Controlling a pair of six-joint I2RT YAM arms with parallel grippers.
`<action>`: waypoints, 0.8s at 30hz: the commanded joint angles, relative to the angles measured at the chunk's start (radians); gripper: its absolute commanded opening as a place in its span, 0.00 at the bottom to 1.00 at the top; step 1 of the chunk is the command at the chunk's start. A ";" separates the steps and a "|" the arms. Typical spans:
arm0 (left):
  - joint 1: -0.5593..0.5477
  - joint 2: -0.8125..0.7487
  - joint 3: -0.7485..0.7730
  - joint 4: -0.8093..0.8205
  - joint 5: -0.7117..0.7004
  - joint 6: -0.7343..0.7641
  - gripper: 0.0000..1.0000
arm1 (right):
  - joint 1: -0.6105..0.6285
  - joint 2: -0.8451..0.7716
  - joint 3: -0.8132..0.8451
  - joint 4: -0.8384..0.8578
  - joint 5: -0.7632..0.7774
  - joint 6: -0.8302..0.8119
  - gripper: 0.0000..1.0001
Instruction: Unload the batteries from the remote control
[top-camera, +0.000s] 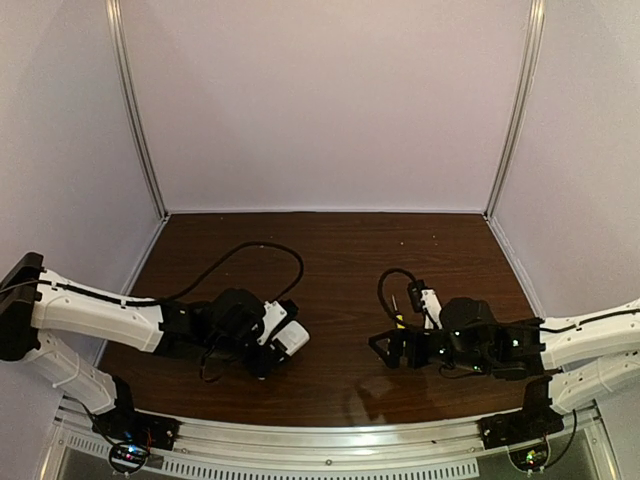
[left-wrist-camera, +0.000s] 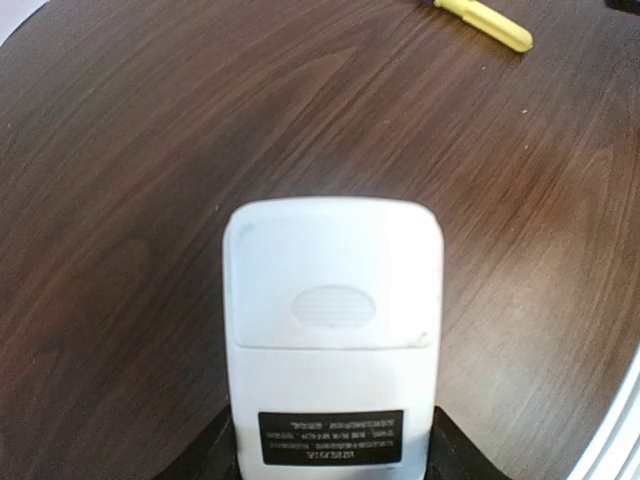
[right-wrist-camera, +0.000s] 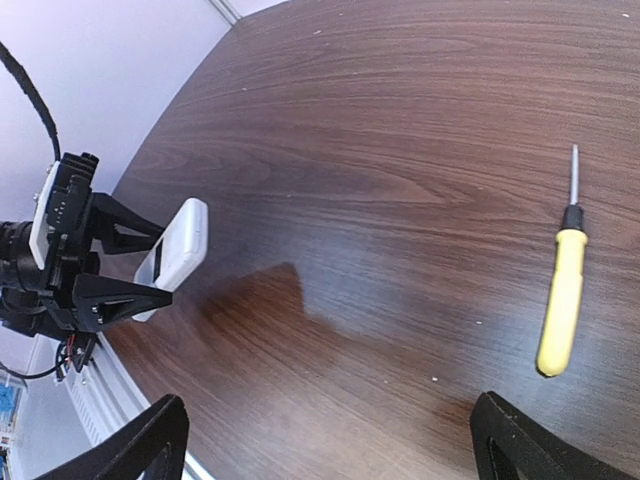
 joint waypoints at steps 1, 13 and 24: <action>-0.006 0.011 0.061 0.080 0.067 0.137 0.06 | 0.004 0.077 0.025 0.155 -0.141 -0.031 1.00; -0.006 0.058 0.067 0.227 0.277 0.303 0.01 | -0.061 0.319 0.161 0.325 -0.432 0.002 1.00; -0.005 0.076 0.093 0.246 0.359 0.384 0.01 | -0.143 0.366 0.112 0.466 -0.571 0.087 0.95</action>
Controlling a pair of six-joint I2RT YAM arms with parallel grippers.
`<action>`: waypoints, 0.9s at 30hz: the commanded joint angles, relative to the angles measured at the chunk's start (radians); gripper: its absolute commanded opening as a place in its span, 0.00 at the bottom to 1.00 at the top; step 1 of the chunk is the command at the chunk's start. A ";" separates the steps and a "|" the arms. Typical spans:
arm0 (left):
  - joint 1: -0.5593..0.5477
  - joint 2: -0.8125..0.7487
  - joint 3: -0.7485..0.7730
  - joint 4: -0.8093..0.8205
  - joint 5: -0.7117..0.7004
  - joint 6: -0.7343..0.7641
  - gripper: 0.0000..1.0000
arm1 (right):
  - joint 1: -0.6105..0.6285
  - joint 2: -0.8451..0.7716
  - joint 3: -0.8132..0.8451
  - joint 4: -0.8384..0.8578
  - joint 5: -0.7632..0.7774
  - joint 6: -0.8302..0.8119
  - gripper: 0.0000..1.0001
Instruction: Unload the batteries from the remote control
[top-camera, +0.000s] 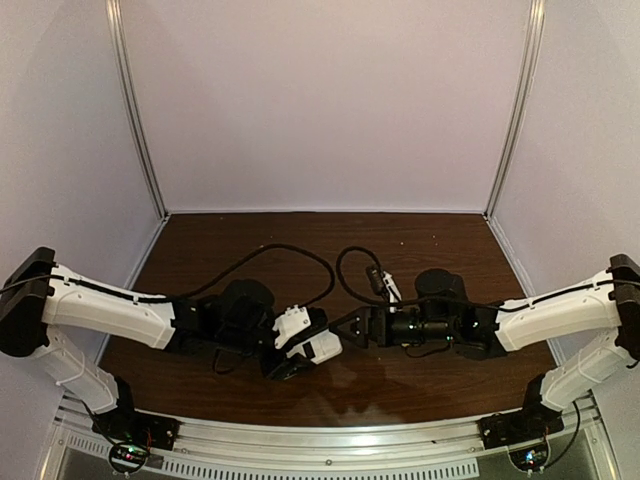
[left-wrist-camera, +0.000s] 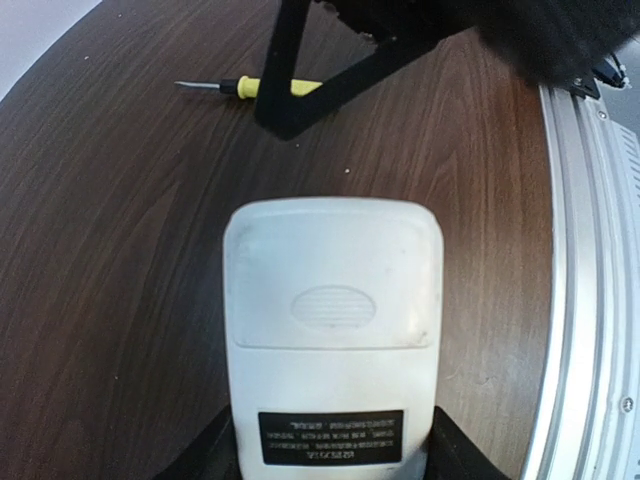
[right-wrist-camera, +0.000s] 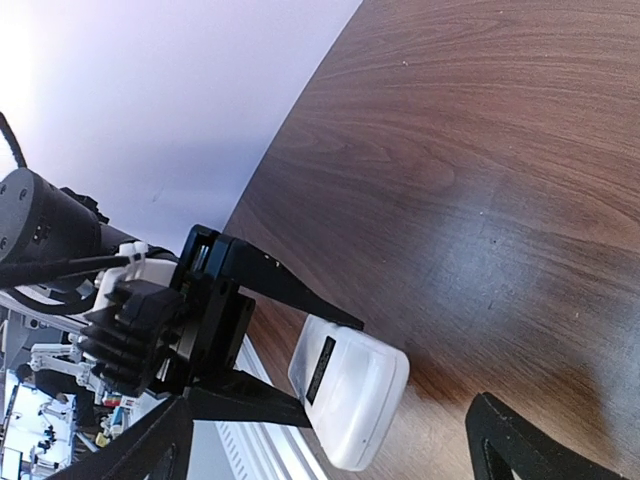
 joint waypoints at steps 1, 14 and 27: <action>-0.004 0.001 0.032 0.074 0.063 0.059 0.01 | -0.011 0.043 -0.033 0.087 -0.090 0.034 0.95; -0.005 -0.002 0.028 0.082 0.106 0.094 0.01 | -0.022 0.183 0.000 0.165 -0.173 0.065 0.79; -0.005 0.010 0.027 0.081 0.084 0.119 0.02 | -0.022 0.264 0.034 0.219 -0.206 0.101 0.59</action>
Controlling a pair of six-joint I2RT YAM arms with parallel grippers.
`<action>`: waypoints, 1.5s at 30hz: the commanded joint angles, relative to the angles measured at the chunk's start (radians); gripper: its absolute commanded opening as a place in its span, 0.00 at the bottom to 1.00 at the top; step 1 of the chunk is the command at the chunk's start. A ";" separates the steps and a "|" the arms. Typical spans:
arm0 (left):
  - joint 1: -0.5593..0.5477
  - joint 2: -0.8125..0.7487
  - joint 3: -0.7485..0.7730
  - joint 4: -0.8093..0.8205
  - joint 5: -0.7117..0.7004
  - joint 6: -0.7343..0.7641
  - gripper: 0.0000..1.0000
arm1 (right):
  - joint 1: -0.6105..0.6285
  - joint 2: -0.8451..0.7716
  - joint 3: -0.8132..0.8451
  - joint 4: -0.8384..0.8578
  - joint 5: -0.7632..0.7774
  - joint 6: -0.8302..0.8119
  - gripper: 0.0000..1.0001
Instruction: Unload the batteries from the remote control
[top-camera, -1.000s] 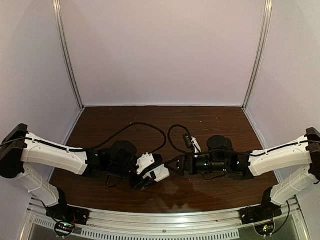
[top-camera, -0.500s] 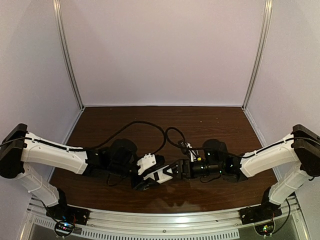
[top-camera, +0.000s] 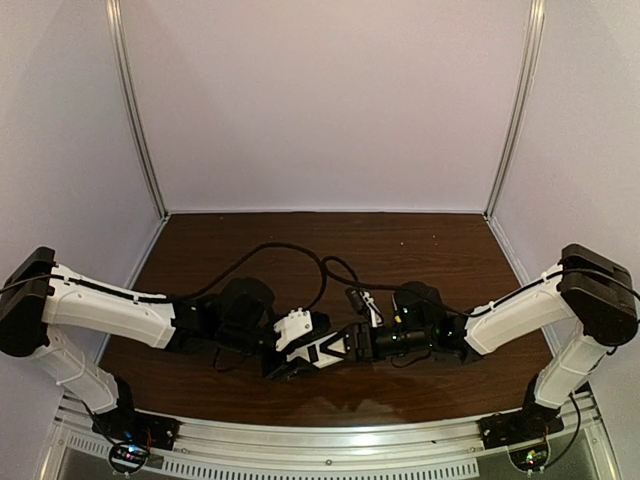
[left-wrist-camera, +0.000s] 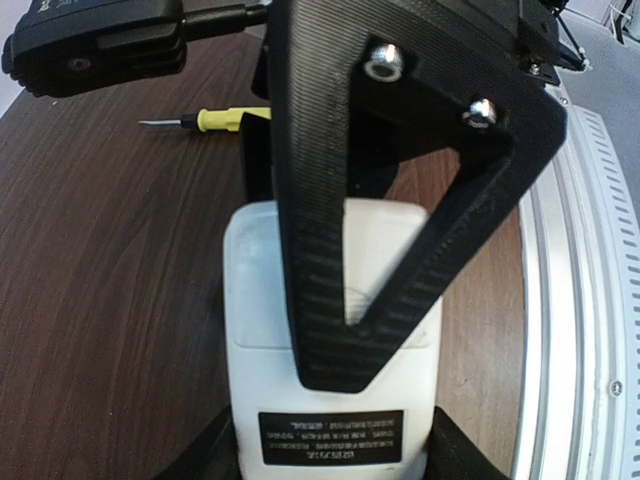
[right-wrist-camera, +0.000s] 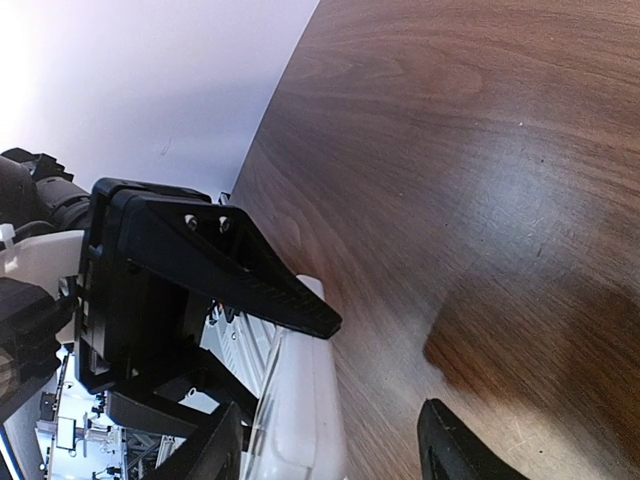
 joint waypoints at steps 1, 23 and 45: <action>-0.005 0.011 0.021 0.061 -0.009 0.026 0.02 | -0.003 0.028 0.024 0.031 -0.015 0.015 0.58; -0.005 0.066 0.029 0.085 -0.129 0.043 0.17 | 0.000 0.118 0.037 0.072 -0.013 0.049 0.19; -0.005 -0.063 -0.062 0.132 -0.329 -0.043 0.97 | -0.045 0.044 0.040 0.046 0.011 0.016 0.00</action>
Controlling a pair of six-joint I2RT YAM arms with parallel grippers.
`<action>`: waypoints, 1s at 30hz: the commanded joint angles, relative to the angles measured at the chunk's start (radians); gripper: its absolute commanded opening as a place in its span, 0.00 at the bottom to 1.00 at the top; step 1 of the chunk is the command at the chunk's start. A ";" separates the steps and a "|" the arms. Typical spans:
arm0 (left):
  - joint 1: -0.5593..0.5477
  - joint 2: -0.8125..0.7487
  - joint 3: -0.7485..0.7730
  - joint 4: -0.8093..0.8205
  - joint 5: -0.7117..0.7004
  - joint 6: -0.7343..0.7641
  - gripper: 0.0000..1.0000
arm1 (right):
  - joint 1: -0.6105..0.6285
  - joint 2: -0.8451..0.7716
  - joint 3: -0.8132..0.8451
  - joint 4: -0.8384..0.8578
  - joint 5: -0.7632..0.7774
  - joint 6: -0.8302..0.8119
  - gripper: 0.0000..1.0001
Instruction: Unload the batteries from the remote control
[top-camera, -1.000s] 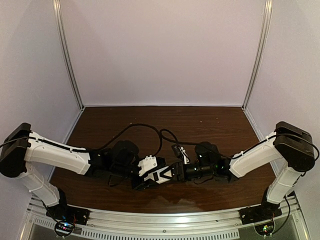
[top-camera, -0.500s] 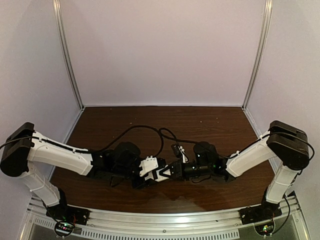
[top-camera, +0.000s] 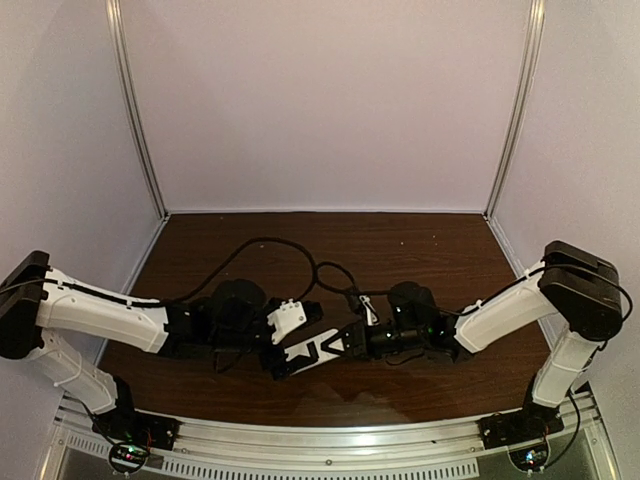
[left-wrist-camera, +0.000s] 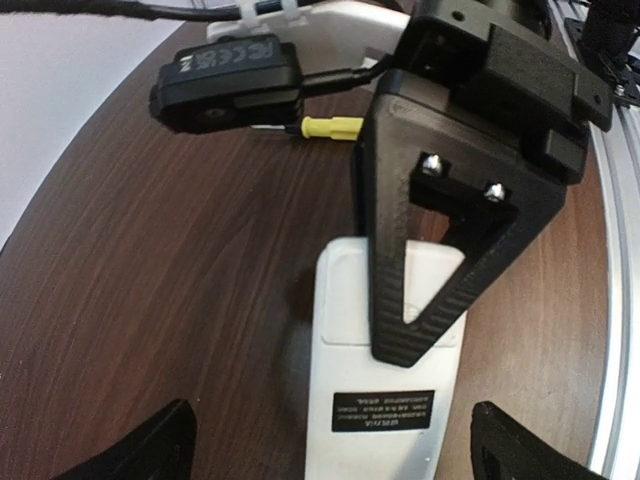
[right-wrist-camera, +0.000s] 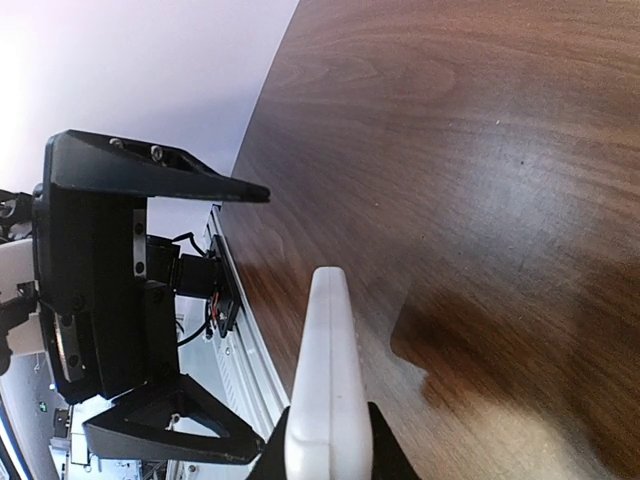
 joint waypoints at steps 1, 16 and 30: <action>-0.001 -0.031 -0.005 0.025 -0.167 -0.076 0.97 | -0.040 -0.062 0.011 -0.023 0.025 -0.045 0.00; 0.147 -0.028 -0.002 0.083 -0.272 -0.294 0.97 | -0.174 -0.070 0.093 -0.150 0.058 -0.178 0.00; 0.238 -0.140 -0.093 0.194 -0.190 -0.473 0.97 | -0.176 -0.248 -0.026 -0.160 0.146 -0.166 0.00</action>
